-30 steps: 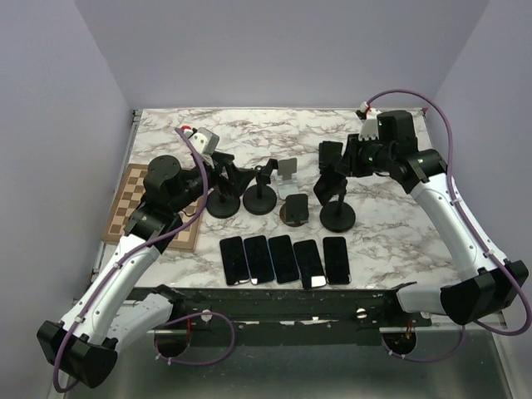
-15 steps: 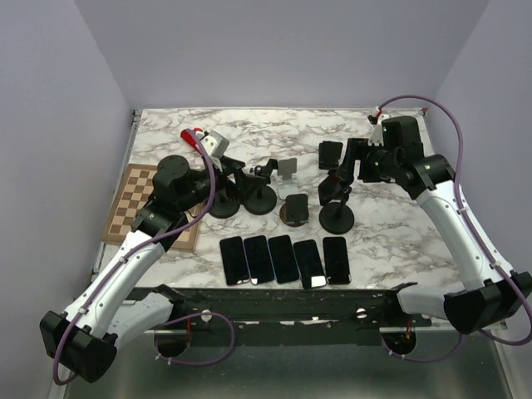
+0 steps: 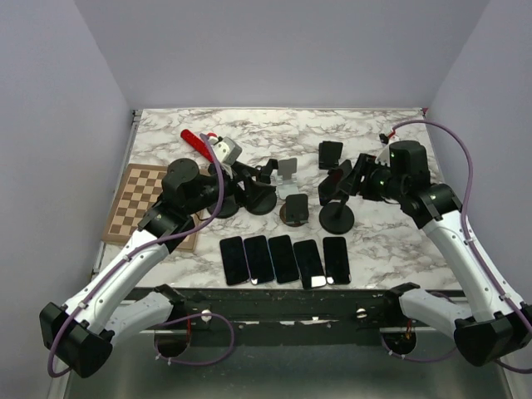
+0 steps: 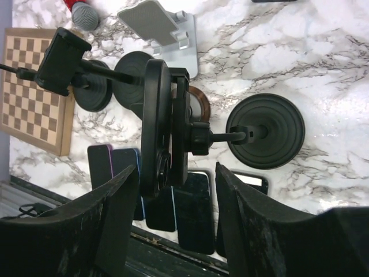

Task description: Remove the phone from the phone stand

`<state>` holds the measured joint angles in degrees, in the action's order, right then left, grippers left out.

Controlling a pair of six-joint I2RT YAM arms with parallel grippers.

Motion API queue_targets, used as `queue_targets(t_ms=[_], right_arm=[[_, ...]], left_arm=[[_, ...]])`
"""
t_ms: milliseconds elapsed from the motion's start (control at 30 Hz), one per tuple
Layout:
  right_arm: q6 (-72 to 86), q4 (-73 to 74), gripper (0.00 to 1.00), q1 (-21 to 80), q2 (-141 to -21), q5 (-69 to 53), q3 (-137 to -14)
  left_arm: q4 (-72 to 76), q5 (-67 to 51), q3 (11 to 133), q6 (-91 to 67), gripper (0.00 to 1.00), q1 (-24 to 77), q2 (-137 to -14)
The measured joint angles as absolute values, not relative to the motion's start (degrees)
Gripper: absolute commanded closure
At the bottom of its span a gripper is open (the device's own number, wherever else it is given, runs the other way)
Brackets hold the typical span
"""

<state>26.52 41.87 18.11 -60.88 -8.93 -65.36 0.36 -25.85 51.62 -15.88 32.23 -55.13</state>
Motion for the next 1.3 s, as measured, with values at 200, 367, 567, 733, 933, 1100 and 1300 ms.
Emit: queue_targets(t_ms=[200, 367, 567, 733, 933, 1100, 1300], right_arm=[[27.5, 35.4, 0.64, 18.1, -59.6, -8.7, -60.6], [27.8, 28.8, 0.81, 18.4, -59.4, -8.8, -57.5], [25.8, 26.0, 0.94, 18.3, -60.4, -9.1, -57.3], [22.2, 26.0, 0.96, 18.2, -62.3, -12.6, -58.7], [16.2, 30.2, 0.94, 18.2, -70.1, -17.7, -66.1], [13.6, 33.8, 0.55, 18.2, -71.5, -18.7, -68.7], [13.2, 40.4, 0.24, 18.2, -71.5, -14.4, -71.5]], left_arm=[[0.4, -25.8, 51.6, -15.4, 0.19, 33.4, -55.2], [0.3, -25.6, 51.6, -14.2, 0.19, 34.7, -55.1], [0.3, -24.8, 51.6, -13.0, 0.19, 35.6, -55.0], [0.3, -24.9, 51.6, -13.1, 0.19, 35.7, -55.0], [0.3, -24.9, 51.6, -13.3, 0.19, 35.7, -55.4], [0.3, -25.0, 51.6, -13.6, 0.19, 35.7, -55.5], [0.3, -26.0, 51.6, -14.6, 0.19, 35.7, -56.2]])
